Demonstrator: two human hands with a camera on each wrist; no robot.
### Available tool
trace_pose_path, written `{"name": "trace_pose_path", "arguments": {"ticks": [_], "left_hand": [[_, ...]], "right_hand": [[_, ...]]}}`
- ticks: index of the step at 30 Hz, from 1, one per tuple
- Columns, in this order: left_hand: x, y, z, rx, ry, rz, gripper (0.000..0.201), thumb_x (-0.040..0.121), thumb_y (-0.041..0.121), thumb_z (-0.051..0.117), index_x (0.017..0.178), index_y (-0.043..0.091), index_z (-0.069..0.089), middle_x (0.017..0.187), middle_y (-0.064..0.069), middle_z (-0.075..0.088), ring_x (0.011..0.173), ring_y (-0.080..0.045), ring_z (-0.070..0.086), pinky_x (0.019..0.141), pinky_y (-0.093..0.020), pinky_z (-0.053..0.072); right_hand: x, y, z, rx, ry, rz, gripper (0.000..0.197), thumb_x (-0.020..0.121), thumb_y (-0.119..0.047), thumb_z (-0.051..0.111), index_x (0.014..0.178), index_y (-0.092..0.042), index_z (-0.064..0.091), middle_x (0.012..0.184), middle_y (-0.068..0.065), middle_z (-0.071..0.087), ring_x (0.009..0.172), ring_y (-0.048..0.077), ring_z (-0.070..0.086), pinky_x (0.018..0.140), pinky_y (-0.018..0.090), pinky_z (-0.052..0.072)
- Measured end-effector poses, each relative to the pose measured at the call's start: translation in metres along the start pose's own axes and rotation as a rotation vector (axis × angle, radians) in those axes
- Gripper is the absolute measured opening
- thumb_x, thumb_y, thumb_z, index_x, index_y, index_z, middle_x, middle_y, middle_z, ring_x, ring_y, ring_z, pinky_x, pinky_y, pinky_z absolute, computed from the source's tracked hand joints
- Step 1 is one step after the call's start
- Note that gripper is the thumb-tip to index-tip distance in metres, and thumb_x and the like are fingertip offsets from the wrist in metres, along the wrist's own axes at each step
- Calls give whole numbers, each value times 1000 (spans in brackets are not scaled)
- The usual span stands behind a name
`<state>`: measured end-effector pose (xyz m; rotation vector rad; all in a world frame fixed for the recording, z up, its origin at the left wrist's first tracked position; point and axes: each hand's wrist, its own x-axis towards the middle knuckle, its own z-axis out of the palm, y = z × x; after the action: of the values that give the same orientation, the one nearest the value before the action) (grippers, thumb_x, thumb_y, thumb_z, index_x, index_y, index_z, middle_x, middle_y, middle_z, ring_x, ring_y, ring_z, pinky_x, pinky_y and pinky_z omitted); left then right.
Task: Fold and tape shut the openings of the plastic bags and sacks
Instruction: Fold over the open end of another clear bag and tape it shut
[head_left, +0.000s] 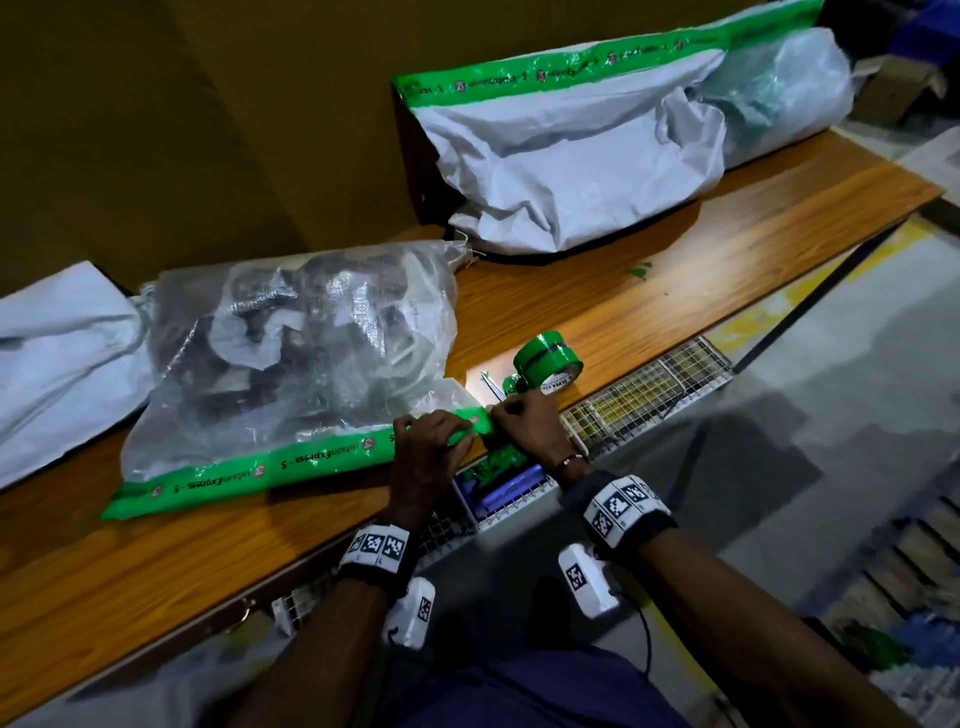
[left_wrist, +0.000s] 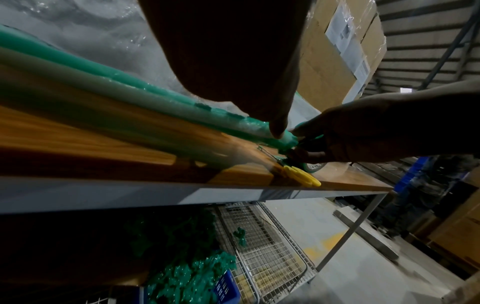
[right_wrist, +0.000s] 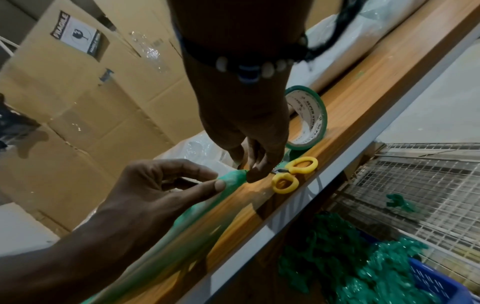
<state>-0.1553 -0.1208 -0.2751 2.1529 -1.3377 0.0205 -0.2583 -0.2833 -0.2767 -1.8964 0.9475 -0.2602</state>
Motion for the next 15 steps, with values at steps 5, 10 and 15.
{"name": "trace_pose_path", "arguments": {"ticks": [5,10,15], "left_hand": [[-14,6,2,-57,-7,-52,14,86,27,84,95,25,73,98,6,73,90,-19,66,82,-36,38],[-30,1,-1,-147,11,-100,27,83,27,88,103,21,70,106,4,69,93,-17,65,81,-34,49],[-39,-22,-17,4,35,-69,31,89,16,79,118,14,70,128,-5,66,117,-24,62,99,-43,50]], "right_hand": [[4,5,15,19,-55,94,38,94,-32,77,72,-1,79,66,13,75,56,15,68,52,27,48],[3,11,30,11,-9,110,32,90,-20,79,65,-2,72,61,6,62,66,13,55,62,32,39],[2,11,30,47,68,95,36,95,-26,76,62,-12,70,61,7,66,67,12,55,61,33,41]]}}
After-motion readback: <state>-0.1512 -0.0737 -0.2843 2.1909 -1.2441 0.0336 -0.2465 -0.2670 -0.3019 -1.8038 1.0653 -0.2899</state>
